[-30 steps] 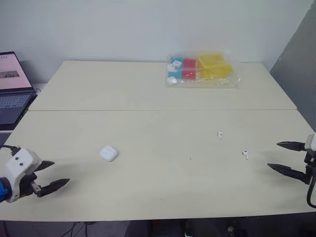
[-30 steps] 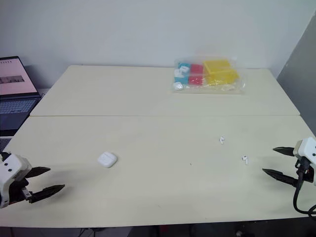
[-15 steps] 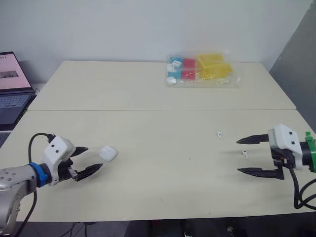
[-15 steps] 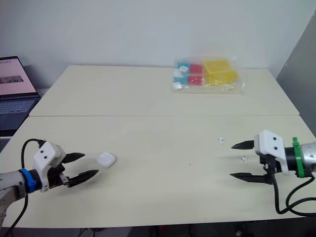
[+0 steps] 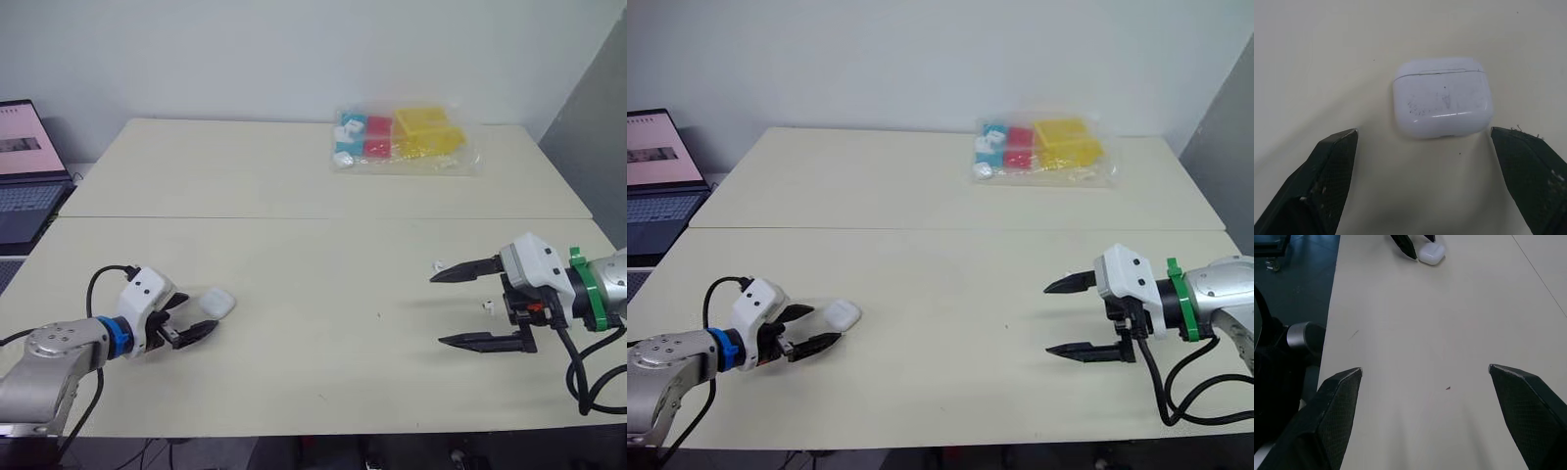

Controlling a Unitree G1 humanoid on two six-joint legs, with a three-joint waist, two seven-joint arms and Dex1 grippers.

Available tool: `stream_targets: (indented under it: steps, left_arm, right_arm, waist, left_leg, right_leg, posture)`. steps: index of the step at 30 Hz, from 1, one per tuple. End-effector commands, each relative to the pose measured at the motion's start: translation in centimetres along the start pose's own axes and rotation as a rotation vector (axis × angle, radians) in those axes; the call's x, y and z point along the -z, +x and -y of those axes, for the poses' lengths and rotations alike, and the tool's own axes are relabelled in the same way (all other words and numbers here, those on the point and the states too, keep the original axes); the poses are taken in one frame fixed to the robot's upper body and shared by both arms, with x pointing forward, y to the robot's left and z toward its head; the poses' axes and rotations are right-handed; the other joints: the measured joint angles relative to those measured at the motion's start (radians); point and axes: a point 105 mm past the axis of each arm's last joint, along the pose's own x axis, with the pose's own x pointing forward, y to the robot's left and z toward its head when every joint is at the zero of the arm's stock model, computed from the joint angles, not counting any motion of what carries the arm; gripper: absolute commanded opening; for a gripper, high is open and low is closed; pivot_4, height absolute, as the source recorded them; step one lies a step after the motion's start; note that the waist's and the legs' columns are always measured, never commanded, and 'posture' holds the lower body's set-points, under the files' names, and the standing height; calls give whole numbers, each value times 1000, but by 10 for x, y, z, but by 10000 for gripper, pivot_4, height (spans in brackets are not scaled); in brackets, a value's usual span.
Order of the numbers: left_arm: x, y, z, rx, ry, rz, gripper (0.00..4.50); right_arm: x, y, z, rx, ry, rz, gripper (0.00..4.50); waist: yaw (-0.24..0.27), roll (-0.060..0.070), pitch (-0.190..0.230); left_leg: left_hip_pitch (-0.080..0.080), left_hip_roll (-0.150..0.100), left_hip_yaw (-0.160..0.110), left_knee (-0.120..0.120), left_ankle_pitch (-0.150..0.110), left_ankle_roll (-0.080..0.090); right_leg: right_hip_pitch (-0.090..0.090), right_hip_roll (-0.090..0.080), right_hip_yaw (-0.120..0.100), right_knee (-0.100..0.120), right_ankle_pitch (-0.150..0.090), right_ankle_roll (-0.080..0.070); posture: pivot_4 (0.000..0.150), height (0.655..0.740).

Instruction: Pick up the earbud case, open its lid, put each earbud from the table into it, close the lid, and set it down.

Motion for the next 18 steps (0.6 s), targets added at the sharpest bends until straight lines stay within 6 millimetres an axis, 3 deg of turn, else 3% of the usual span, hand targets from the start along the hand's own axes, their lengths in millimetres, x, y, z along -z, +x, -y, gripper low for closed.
stream_targets:
  steps: [1,18]
  left_arm:
    - [-4,3,0,10,2,22,45000]
    - [-1,27,8,31,-45,23,45000]
  right_arm:
    - [-8,3,-1,-7,-49,13,43358]
    - [-15,16,2,-27,-79,47,43358]
  waist:
    - [0,0,0]
    - [5,1,-1]
  left_leg:
    - [0,0,0,0,0,0]
    - [1,-1,0,1,0,0]
  right_leg:
    - [0,0,0,0,0,0]
    - [1,-1,0,2,1,1]
  posture:
    - [1500,7400]
    - [1500,7400]
